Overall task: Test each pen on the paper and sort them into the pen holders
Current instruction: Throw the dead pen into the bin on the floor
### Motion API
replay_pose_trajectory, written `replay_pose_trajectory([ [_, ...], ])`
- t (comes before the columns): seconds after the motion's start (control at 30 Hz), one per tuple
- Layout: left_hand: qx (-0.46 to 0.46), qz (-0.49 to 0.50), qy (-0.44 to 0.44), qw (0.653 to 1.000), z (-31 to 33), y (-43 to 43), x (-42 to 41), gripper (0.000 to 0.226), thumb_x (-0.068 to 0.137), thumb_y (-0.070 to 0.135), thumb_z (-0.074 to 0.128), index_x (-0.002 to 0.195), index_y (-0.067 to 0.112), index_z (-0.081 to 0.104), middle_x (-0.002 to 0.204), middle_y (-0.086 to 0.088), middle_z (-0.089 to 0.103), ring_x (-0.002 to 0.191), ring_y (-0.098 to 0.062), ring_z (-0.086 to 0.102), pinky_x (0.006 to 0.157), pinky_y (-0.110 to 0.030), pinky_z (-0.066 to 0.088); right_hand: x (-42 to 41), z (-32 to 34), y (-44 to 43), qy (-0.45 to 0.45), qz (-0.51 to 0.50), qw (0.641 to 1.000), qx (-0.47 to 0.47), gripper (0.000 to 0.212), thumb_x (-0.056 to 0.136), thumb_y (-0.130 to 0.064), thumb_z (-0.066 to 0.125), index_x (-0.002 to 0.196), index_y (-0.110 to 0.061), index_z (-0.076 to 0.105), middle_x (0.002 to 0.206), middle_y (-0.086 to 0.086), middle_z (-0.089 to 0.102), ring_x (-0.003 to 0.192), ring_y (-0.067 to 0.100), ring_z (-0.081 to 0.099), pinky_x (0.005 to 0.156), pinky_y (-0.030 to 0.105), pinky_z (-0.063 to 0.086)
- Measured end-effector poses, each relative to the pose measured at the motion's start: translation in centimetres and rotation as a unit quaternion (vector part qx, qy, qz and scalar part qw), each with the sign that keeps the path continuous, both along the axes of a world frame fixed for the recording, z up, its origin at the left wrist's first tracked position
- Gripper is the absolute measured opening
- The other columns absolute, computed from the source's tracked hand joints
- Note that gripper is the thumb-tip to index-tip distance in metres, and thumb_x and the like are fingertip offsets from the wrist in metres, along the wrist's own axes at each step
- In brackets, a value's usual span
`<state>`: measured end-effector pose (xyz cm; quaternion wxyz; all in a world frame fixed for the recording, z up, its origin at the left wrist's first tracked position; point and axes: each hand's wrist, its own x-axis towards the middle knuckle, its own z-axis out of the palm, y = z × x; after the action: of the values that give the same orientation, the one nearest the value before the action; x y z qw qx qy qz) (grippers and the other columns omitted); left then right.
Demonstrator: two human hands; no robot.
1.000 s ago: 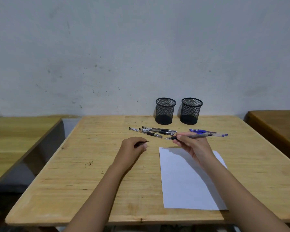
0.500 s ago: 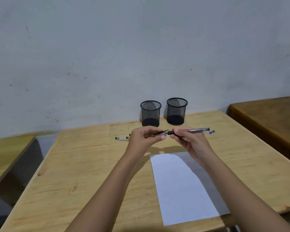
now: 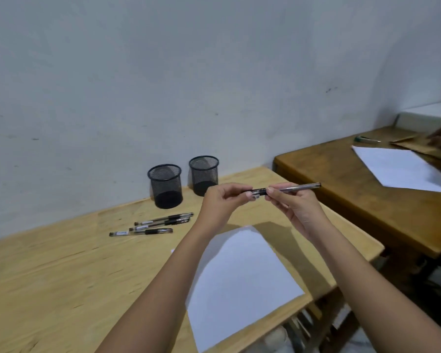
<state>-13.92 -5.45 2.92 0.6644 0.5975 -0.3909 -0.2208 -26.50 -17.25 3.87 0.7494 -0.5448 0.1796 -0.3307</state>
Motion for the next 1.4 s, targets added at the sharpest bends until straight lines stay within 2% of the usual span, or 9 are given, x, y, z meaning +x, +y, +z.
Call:
replay_pose_trajectory([
  [0.27, -0.030, -0.039, -0.014, 0.999, 1.3, -7.1, -9.3, 0.013, 0.078, -0.002, 0.069, 0.088, 0.006, 0.073, 0.074, 0.002, 0.072, 0.074, -0.008, 0.069, 0.074, -0.016, 0.053, -10.1, 2.3, -4.4, 0.018, -0.103, 0.994, -0.040, 0.012, 0.073, 0.008, 0.067, 0.081, -0.001, 0.067, 0.074, 0.011, 0.070, 0.071, 0.019, 0.069, 0.076, 0.025, 0.058],
  [0.4, -0.009, -0.078, -0.038, 0.996, 1.1, -11.3, -14.7, 0.019, 0.079, 0.003, 0.070, 0.080, 0.021, 0.074, 0.075, 0.010, 0.073, 0.076, -0.004, 0.068, 0.073, -0.015, 0.051, -16.2, 1.3, -7.3, 0.029, -0.168, 0.985, -0.039, 0.013, 0.073, 0.007, 0.067, 0.078, -0.005, 0.068, 0.068, 0.003, 0.073, 0.071, 0.017, 0.070, 0.073, 0.022, 0.058],
  [0.63, 0.022, -0.176, -0.057, 0.983, 0.2, -16.9, -23.0, 0.016, 0.080, 0.004, 0.069, 0.096, 0.007, 0.073, 0.090, -0.005, 0.074, 0.080, -0.004, 0.068, 0.075, -0.011, 0.051, -25.9, -1.1, -10.7, 0.036, -0.252, 0.965, -0.059, 0.012, 0.075, 0.003, 0.067, 0.084, -0.004, 0.067, 0.073, 0.007, 0.072, 0.072, 0.017, 0.071, 0.068, 0.020, 0.057],
  [0.77, 0.078, -0.174, -0.162, 0.968, -1.8, -19.1, -23.2, 0.021, 0.083, 0.018, 0.069, 0.102, 0.010, 0.073, 0.096, 0.002, 0.071, 0.083, 0.000, 0.064, 0.073, -0.006, 0.046, -29.5, -4.7, -11.6, 0.068, -0.299, 0.948, -0.090, 0.010, 0.077, 0.001, 0.067, 0.084, -0.006, 0.066, 0.082, 0.010, 0.071, 0.079, 0.014, 0.070, 0.068, 0.019, 0.054],
  [0.87, 0.124, -0.104, -0.232, 0.959, -4.0, -19.9, -20.6, 0.029, 0.089, 0.028, 0.061, 0.113, 0.012, 0.068, 0.113, -0.002, 0.068, 0.106, -0.013, 0.061, 0.090, -0.023, 0.046, -31.9, -10.5, -11.9, 0.133, -0.359, 0.921, -0.075, 0.008, 0.083, -0.005, 0.064, 0.082, -0.012, 0.062, 0.084, 0.008, 0.065, 0.081, 0.014, 0.064, 0.074, 0.023, 0.052],
  [0.97, 0.217, -0.045, -0.303, 0.927, -6.1, -20.6, -18.5, 0.043, 0.094, 0.036, 0.048, 0.131, 0.013, 0.053, 0.138, -0.007, 0.052, 0.129, -0.023, 0.046, 0.105, -0.036, 0.037, -33.8, -19.0, -11.4, 0.217, -0.389, 0.895, -0.019, 0.015, 0.086, 0.000, 0.058, 0.078, -0.012, 0.054, 0.076, 0.004, 0.057, 0.082, 0.020, 0.056, 0.074, 0.028, 0.046],
  [1.13, 0.380, -0.014, -0.463, 0.800, -9.4, -21.8, -17.1, 0.065, 0.097, 0.049, 0.020, 0.148, 0.009, 0.016, 0.158, -0.012, 0.011, 0.146, -0.028, 0.009, 0.118, -0.048, 0.011, -36.2, -31.7, -8.8, 0.453, -0.326, 0.828, 0.062, 0.010, 0.083, 0.002, 0.057, 0.084, -0.003, 0.049, 0.072, 0.005, 0.052, 0.086, 0.026, 0.053, 0.073, 0.029, 0.036],
  [1.27, 0.395, -0.001, -0.495, 0.774, -10.1, -22.3, -17.0, 0.065, 0.097, 0.049, 0.015, 0.149, 0.010, 0.012, 0.159, -0.011, 0.008, 0.146, -0.027, 0.007, 0.118, -0.049, 0.010, -37.8, -36.6, -5.7, 0.542, -0.309, 0.772, 0.119, 0.025, 0.078, -0.001, 0.066, 0.099, 0.004, 0.054, 0.084, 0.015, 0.060, 0.085, 0.027, 0.056, 0.072, 0.026, 0.034],
  [1.4, 0.389, 0.010, -0.520, 0.761, -10.4, -22.5, -16.8, 0.065, 0.096, 0.049, 0.015, 0.148, 0.009, 0.017, 0.158, -0.012, 0.013, 0.145, -0.028, 0.011, 0.117, -0.051, 0.014, -38.3, -39.9, -4.3, 0.599, -0.261, 0.749, 0.109, 0.019, 0.080, -0.010, 0.065, 0.093, 0.005, 0.064, 0.091, 0.023, 0.069, 0.089, 0.038, 0.064, 0.072, 0.030, 0.039],
])
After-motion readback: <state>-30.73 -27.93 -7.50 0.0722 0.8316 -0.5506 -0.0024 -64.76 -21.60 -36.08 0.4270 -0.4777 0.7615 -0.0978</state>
